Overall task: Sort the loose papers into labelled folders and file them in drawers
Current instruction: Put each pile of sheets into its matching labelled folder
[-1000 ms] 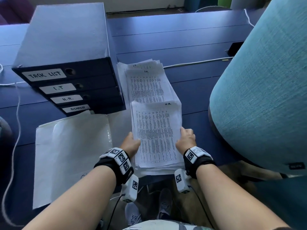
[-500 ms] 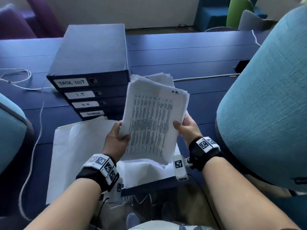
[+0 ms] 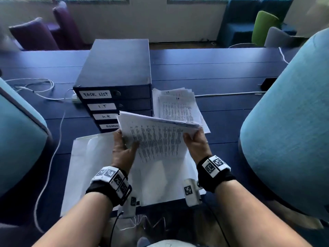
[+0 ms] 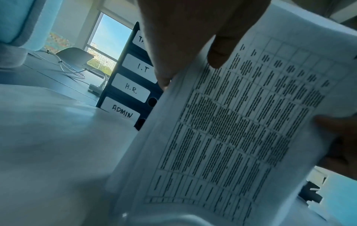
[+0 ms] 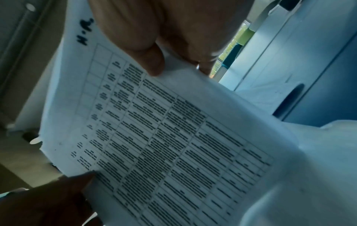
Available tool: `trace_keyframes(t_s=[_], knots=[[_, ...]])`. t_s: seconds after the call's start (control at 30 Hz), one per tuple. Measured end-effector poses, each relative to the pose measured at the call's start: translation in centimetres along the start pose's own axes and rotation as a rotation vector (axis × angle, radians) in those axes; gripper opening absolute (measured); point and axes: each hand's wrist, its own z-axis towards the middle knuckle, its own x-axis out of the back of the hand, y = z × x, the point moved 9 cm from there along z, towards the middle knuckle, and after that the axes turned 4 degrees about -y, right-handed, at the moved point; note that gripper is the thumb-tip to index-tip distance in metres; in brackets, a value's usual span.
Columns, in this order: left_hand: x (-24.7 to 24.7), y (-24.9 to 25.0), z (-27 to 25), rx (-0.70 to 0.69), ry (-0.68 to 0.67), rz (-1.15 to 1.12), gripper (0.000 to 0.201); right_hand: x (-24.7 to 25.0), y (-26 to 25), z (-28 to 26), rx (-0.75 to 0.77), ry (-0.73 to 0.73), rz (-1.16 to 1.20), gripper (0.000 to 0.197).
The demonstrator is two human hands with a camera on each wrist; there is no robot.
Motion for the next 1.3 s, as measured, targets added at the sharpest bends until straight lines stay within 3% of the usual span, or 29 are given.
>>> trace_keyframes(t_s=[0.07,0.17,0.3,0.47,0.63,0.7,0.77,0.83,0.9,0.97,1.03,1.1,1.2,1.23,1.3], knots=[[-0.1,0.7,0.3,-0.03,0.024,-0.025,0.029,0.1,0.1,0.0,-0.027,0.03,0.011,0.029],[-0.4,2.8,0.9,-0.09,0.016,-0.095,0.028,0.8,-2.5,0.6,0.088,0.072,0.034,0.025],[-0.4,3.1,0.9,-0.079,-0.009,-0.15,0.045,0.8,-3.4,0.9,0.16,0.032,0.029,0.041],[-0.9,1.0,0.5,-0.028,-0.002,-0.051,0.028,0.0,-0.7,0.1,0.033,0.004,-0.036,0.025],[-1.9,2.9,1.4,-0.085,-0.003,-0.071,0.026,0.6,-6.0,1.1,0.279,0.059,-0.057,0.035],[-1.8,2.7,1.5,-0.087,0.014,0.002,0.026,1.1,-8.6,0.9,0.44,0.107,-0.253,0.04],[-2.3,3.5,1.3,-0.18,-0.001,0.091,0.024,0.2,-11.2,0.3,0.631,0.1,-0.617,0.05],[-3.2,5.9,0.6,-0.365,-0.034,0.186,0.022,-1.4,-12.6,0.4,0.683,0.012,-0.912,0.055],[-3.8,8.3,0.0,-0.544,-0.036,0.281,0.028,-2.5,-13.0,0.5,0.659,-0.084,-0.988,0.041],[-3.4,9.4,-0.3,-0.631,0.01,0.333,0.028,-2.4,-13.2,0.2,0.644,-0.085,-0.921,0.016],[-1.7,8.5,-0.1,-0.546,0.153,0.402,0.036,-1.0,-12.2,0.9,0.504,-0.045,-0.795,0.005],[0.8,5.4,0.6,-0.296,0.272,0.384,0.076,1.3,-9.9,2.0,0.316,-0.002,-0.644,0.007],[3.5,-0.3,1.2,0.046,0.26,0.185,0.117,4.0,-6.1,3.0,0.141,0.009,-0.36,0.006],[3.7,-1.4,1.3,0.089,0.225,0.084,0.118,4.6,-4.9,3.1,0.083,0.018,-0.269,0.007],[2.6,-2.1,1.8,0.114,0.093,-0.136,0.098,5.2,-2.6,3.1,-0.036,0.022,-0.089,0.018]])
